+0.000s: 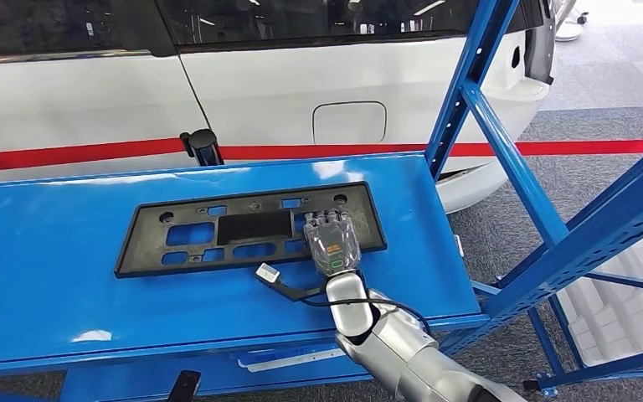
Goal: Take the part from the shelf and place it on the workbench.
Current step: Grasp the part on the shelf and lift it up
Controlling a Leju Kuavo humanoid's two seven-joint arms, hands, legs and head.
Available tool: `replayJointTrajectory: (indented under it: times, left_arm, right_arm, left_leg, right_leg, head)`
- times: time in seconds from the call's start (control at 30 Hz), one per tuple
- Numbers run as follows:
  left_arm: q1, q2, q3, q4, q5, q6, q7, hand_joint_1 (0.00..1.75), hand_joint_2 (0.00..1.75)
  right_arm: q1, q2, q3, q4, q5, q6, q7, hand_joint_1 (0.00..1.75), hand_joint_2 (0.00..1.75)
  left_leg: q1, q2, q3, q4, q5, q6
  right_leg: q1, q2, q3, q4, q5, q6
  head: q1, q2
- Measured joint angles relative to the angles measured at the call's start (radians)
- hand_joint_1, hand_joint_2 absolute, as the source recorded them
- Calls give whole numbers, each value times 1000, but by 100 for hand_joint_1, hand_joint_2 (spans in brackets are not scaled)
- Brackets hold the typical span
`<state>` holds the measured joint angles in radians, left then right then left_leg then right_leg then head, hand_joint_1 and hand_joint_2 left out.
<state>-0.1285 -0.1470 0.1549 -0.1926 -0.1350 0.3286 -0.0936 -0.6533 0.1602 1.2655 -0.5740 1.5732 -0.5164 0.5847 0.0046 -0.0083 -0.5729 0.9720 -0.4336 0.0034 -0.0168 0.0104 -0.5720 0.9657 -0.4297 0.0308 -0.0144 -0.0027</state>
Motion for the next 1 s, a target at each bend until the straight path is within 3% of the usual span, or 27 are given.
replayJointTrajectory:
  times: [0.1,0.23,0.47,0.67,0.8,1.0]
  left_arm:
    - [0,0,0,0,0,0,-1,0,0]
    - [0,0,1,0,1,2,-13,0,0]
    - [0,-1,33,0,25,12,-24,0,0]
    - [1,-2,49,0,21,-33,-2,0,0]
    - [1,-4,56,0,30,-39,-5,0,175]
    - [1,-11,72,0,39,-47,-17,0,175]
  right_arm:
    - [17,-7,-28,-38,-1,-9,-36,175,175]
    - [92,-24,-158,-175,-3,-25,-192,175,175]
    - [261,-56,-469,-627,-116,-76,-488,175,175]
    - [328,-72,-608,-936,-238,-108,-599,175,175]
    - [334,-95,-651,-1078,-306,-111,-626,175,175]
    - [323,-129,-689,-1181,-385,-112,-644,175,175]
  left_leg:
    - [0,0,0,0,0,0]
    - [0,-1,-1,0,0,0]
    - [-1,-1,-4,0,0,0]
    - [-2,-1,-5,0,-1,1]
    - [-1,-1,-4,0,-1,1]
    - [-1,-1,-3,0,-1,1]
  right_leg:
    - [0,0,0,0,0,0]
    - [0,0,-1,0,0,0]
    - [1,-1,-3,0,0,0]
    - [0,-1,-4,0,0,0]
    - [-1,-1,-4,0,0,0]
    - [-2,0,-4,0,0,0]
  head:
    - [0,0]
    - [0,0]
    - [0,0]
    - [0,0]
    - [0,0]
    - [0,0]
